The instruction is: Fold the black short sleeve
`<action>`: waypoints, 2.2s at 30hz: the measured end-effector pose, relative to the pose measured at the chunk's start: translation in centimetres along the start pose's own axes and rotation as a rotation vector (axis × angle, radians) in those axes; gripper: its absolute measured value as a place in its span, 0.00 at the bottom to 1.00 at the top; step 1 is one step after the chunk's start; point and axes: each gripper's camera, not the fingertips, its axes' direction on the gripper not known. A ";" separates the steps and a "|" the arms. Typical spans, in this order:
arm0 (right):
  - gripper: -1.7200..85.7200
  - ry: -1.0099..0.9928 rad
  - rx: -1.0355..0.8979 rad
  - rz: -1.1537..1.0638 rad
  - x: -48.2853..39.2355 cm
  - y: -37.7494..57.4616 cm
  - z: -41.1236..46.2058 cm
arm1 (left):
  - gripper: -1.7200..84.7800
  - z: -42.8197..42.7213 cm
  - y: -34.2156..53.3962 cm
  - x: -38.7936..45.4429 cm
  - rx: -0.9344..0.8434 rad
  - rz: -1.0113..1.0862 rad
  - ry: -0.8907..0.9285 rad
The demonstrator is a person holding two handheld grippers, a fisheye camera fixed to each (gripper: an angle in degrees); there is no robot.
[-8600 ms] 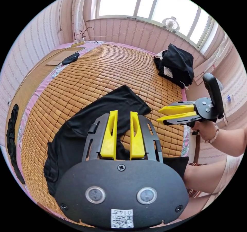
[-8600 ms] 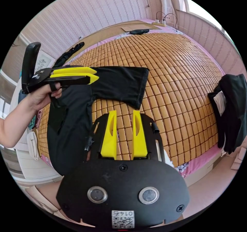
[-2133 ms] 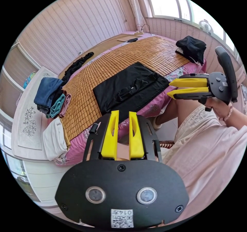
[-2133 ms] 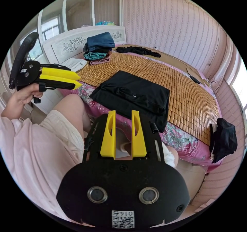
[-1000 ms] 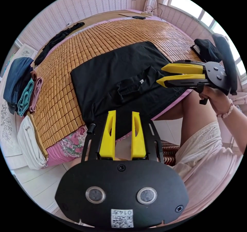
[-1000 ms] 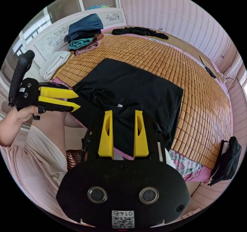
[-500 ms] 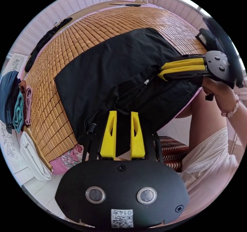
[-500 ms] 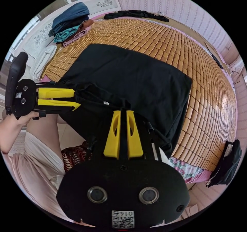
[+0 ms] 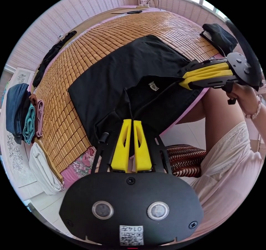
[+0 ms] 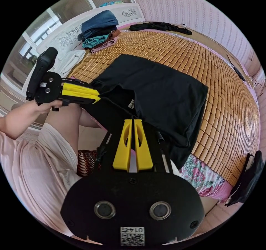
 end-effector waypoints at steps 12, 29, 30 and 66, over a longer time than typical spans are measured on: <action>0.01 0.074 -0.084 -0.148 -3.7 0.8 2.1 | 0.01 0.7 3.4 0.2 -0.059 0.025 0.040; 0.01 0.085 -0.098 -0.102 -3.4 -6.9 3.5 | 0.06 3.5 1.1 -2.6 0.032 -0.155 0.105; 0.01 0.104 -0.129 -0.097 -3.3 -7.5 4.4 | 0.04 4.5 0.8 -2.5 -0.014 -0.144 0.050; 0.01 0.208 -0.410 -0.245 2.0 -32.8 9.5 | 0.01 7.6 -0.5 0.4 0.015 0.163 0.198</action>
